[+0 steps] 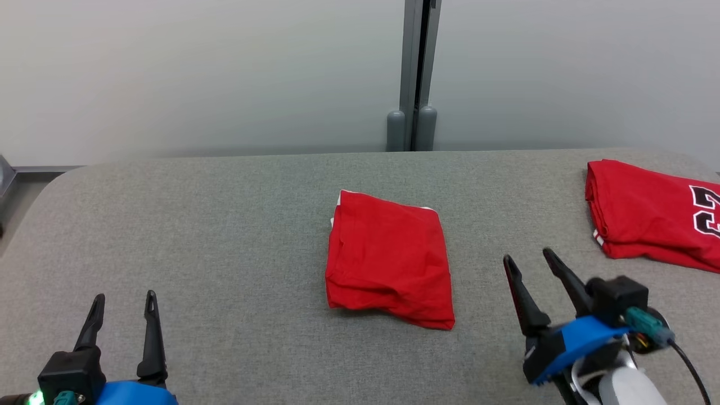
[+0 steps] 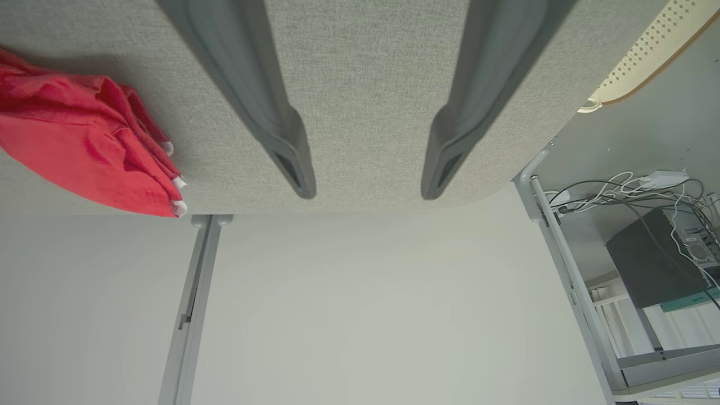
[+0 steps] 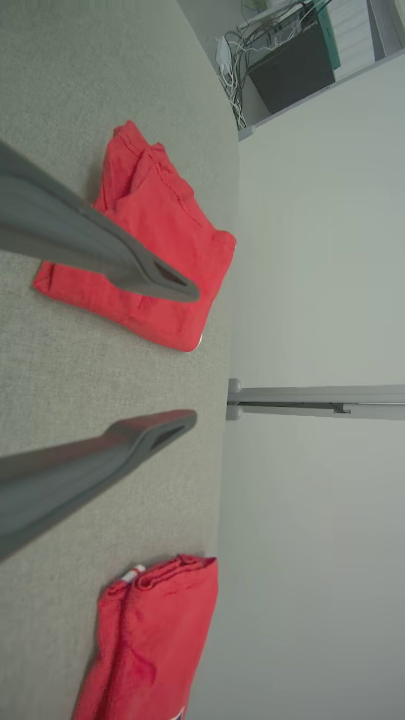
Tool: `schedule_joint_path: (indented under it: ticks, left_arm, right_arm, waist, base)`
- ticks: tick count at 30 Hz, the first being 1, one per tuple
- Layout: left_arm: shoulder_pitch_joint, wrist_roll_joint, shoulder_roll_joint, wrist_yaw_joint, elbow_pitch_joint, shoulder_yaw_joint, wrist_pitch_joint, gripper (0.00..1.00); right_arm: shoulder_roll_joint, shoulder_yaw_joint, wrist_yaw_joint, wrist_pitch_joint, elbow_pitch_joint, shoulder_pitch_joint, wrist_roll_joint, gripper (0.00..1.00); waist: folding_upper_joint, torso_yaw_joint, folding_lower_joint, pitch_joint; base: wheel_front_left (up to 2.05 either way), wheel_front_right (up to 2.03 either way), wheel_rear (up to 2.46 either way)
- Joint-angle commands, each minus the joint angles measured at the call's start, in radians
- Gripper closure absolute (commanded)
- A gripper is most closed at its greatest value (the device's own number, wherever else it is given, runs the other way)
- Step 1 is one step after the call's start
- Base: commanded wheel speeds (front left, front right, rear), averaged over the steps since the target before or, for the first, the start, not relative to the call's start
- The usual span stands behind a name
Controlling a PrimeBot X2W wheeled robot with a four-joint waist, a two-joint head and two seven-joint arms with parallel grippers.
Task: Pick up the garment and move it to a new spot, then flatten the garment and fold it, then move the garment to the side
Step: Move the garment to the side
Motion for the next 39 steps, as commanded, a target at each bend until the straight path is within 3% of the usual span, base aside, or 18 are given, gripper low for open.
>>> schedule_joint_path:
  ticks: [1, 7, 16, 27, 38, 39]
  left_arm:
    - [-0.013, 0.001, 0.007, 0.001, -0.002, -0.002, 0.003, 0.00]
    - [-0.043, 0.007, 0.007, 0.004, -0.012, -0.018, 0.002, 0.00]
    - [-0.115, 0.010, -0.008, 0.004, 0.020, -0.054, -0.020, 0.00]
    - [-0.154, 0.005, -0.023, 0.015, 0.069, -0.076, -0.060, 0.00]
    - [-0.183, -0.004, -0.033, 0.019, 0.084, -0.095, -0.081, 0.00]
    - [-0.186, -0.005, -0.033, 0.018, 0.088, -0.097, -0.082, 0.00]
  right_arm:
    - [-0.012, 0.016, 0.000, -0.009, 0.017, -0.043, 0.011, 0.00]
    - [-0.021, 0.083, 0.000, -0.020, 0.164, -0.281, 0.008, 0.00]
    - [-0.039, 0.151, 0.000, -0.003, 0.524, -0.531, 0.020, 0.00]
    - [-0.011, 0.174, 0.000, -0.046, 0.891, -0.592, 0.094, 0.00]
    - [0.034, 0.264, 0.001, -0.040, 0.967, -0.596, 0.208, 0.00]
    - [0.036, 0.276, 0.001, -0.031, 0.965, -0.599, 0.221, 0.32]
  waist:
    - [0.0000, 0.007, 0.0000, 0.006]
    - [0.0000, 0.044, 0.0000, 0.054]
    - [0.0000, 0.105, 0.0000, 0.134]
    - [0.0000, 0.135, 0.0000, 0.176]
    - [0.0000, 0.128, 0.0000, 0.210]
    - [0.0000, 0.128, 0.0000, 0.213]
  base:
    - [0.00, 0.00, 0.00]
    - [0.00, 0.00, 0.00]
    - [0.00, 0.00, 0.00]
    - [0.00, 0.00, 0.00]
    - [0.00, 0.00, 0.00]
    - [0.00, 0.00, 0.00]
